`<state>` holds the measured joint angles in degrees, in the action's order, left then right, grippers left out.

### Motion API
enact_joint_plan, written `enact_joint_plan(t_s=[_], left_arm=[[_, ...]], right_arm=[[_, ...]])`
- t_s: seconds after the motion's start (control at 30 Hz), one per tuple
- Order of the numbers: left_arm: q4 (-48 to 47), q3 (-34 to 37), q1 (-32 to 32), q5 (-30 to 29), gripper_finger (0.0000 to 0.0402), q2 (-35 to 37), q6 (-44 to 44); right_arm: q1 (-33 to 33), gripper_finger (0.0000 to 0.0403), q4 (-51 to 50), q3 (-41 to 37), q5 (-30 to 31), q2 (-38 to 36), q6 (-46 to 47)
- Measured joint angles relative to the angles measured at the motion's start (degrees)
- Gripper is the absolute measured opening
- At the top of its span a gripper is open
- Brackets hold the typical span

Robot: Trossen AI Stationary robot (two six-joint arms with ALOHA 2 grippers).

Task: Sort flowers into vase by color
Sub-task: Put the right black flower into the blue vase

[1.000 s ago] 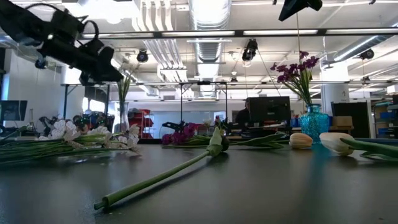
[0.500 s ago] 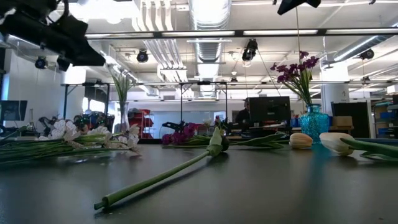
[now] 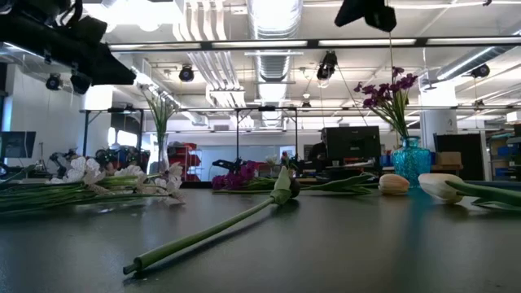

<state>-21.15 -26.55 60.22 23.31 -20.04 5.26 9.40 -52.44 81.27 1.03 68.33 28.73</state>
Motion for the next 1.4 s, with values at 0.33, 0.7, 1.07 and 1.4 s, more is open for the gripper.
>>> enact_joint_plan(t_s=[0.33, 0.7, 1.07, 1.4], left_arm=[[0.0, 0.0, -0.2, -0.3, 0.0076, -3.2, 0.0], [-0.1, 0.0, -0.2, -1.9, 0.0076, -5.8, 0.0], [-0.9, 0.0, -0.2, -1.9, 0.0076, -5.8, 0.0], [-0.9, 0.0, -0.2, -1.9, 0.0076, -5.8, 0.3]], right_arm=[[-15.4, 0.0031, 19.4, -14.4, 6.9, 10.5, 34.1], [-18.8, 0.0123, 26.5, -8.9, 7.9, 31.5, 55.3], [-16.6, 0.0174, 15.3, 1.3, 5.8, 44.0, 63.3], [-15.7, 0.0099, 14.9, 3.0, 3.1, 47.9, 56.8]])
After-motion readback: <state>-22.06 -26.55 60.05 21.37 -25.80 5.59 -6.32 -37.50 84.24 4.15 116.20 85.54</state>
